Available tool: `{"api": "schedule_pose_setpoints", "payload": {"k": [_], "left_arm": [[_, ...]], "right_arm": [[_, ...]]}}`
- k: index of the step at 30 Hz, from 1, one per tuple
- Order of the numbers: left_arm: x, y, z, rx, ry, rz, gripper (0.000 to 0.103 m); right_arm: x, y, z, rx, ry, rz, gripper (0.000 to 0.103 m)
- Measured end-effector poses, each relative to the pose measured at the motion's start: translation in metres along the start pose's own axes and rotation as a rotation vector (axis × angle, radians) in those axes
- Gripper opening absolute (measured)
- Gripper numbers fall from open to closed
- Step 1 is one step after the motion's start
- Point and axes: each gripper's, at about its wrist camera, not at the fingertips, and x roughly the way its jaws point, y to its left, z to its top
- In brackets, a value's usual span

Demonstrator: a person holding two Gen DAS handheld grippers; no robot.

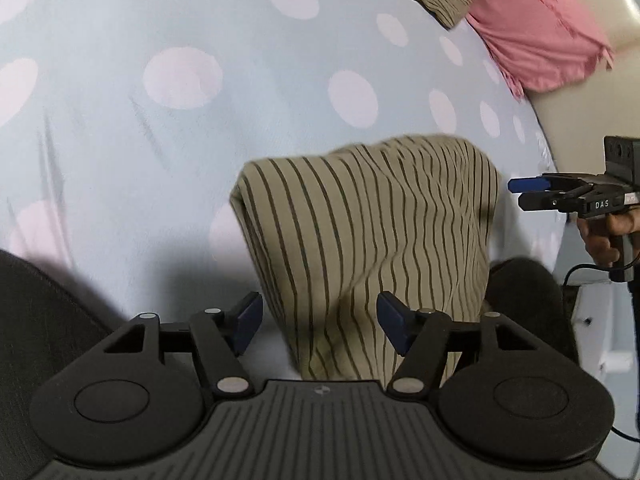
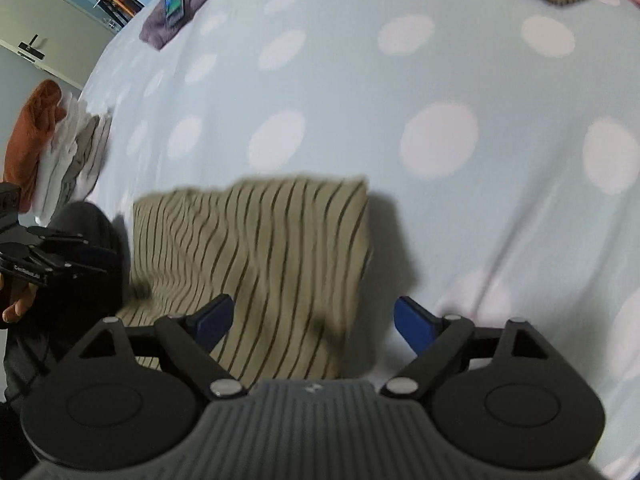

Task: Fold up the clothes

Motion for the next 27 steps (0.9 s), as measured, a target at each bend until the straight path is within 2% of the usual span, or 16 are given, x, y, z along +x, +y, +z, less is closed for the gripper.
{"api": "schedule_pose_setpoints", "payload": {"k": [2,5,7,12,17,22,24,25,26,27], "left_arm": [[0.006,0.008,0.009,-0.001,-0.004,0.004,0.062],[0.021,0.021,0.026,-0.001,0.027,0.051,0.062],[0.026,0.028,0.035,0.002,0.030,0.043,0.062],[0.032,0.029,0.042,0.062,0.015,-0.053,0.062],[0.055,0.033,0.051,0.085,0.070,-0.112,0.062],[0.074,0.038,0.068,0.072,0.106,-0.217,0.062],[0.074,0.042,0.069,0.055,0.108,-0.231,0.059],[0.074,0.044,0.069,0.047,0.109,-0.238,0.044],[0.074,0.046,0.069,0.039,0.111,-0.246,0.033],[0.074,0.048,0.070,0.030,0.112,-0.253,0.021]], "right_arm": [[0.001,-0.002,0.017,-0.036,0.002,0.002,0.089],[0.009,-0.003,0.044,-0.112,0.018,0.029,0.089],[0.020,-0.005,0.062,-0.153,0.053,0.049,0.089],[0.064,-0.005,0.088,-0.225,0.191,0.103,0.089],[0.103,-0.009,0.083,-0.257,0.312,0.214,0.090],[0.120,-0.003,0.082,-0.266,0.351,0.304,0.090],[0.122,-0.007,0.085,-0.255,0.357,0.350,0.067],[0.122,-0.007,0.086,-0.253,0.362,0.366,0.040],[0.124,-0.008,0.086,-0.252,0.367,0.376,0.028],[0.125,-0.008,0.086,-0.250,0.372,0.387,0.024]]}}
